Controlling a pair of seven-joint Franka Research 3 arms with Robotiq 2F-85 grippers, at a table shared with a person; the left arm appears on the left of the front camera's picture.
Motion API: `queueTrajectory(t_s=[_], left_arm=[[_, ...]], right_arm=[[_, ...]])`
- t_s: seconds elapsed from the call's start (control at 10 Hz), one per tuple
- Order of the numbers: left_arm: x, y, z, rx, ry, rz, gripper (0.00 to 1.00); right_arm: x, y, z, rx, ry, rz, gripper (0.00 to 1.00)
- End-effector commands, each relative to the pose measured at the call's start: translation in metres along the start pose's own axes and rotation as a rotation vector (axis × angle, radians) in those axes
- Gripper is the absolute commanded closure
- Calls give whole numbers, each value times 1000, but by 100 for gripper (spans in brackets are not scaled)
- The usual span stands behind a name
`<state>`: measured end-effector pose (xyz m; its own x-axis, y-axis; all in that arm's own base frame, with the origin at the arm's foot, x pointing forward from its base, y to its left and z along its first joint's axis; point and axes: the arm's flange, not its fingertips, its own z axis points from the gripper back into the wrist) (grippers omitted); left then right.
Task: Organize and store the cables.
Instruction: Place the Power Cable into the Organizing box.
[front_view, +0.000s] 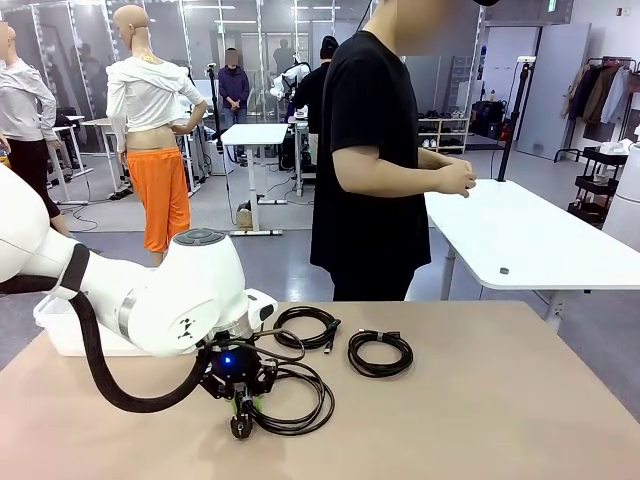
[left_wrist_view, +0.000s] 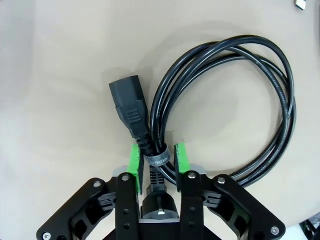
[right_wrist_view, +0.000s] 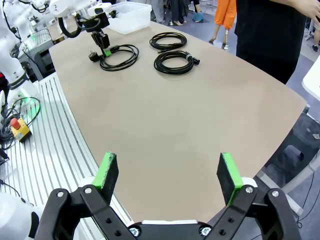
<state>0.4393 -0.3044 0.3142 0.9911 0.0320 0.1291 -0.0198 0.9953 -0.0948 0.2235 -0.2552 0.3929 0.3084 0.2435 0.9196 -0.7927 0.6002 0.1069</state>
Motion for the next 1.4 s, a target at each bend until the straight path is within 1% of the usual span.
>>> queueTrajectory(t_s=[0.0, 0.3, 0.4, 0.5, 0.6, 0.7, 0.8, 0.9, 1.0, 1.1, 1.2, 1.3], left_arm=[[3, -8, 4, 42, 7, 24, 100], [4, -4, 5, 49, 9, 34, 100], [5, -4, 17, -9, 43, -17, 100], [10, 4, 47, -34, 10, -55, 96], [14, 15, 83, -22, -43, -101, 96], [16, 28, 123, -45, -35, -137, 96], [18, 40, 152, -93, -23, -201, 96], [19, 48, 170, -91, -42, -183, 96], [16, 56, 185, -98, -29, -222, 96], [17, 66, 198, -101, -45, -209, 96], [14, 72, 210, -119, -52, -222, 96], [15, 58, 197, -92, -65, -205, 96]], right_arm=[[0, -1, 1, -5, -20, 16, 0], [0, -1, 1, -5, -20, 16, 0], [0, -1, 1, -5, -20, 16, 0], [0, -1, 1, -5, -20, 16, 0], [0, -1, 1, -5, -20, 16, 0], [0, -1, 1, -5, -20, 16, 0], [0, -1, 1, -5, -20, 16, 0], [0, -1, 1, -5, -20, 16, 0], [0, -1, 1, -5, -20, 16, 0], [0, -1, 1, -5, -20, 16, 0], [0, -1, 1, -5, -20, 16, 0], [0, -1, 1, -5, -20, 16, 0]])
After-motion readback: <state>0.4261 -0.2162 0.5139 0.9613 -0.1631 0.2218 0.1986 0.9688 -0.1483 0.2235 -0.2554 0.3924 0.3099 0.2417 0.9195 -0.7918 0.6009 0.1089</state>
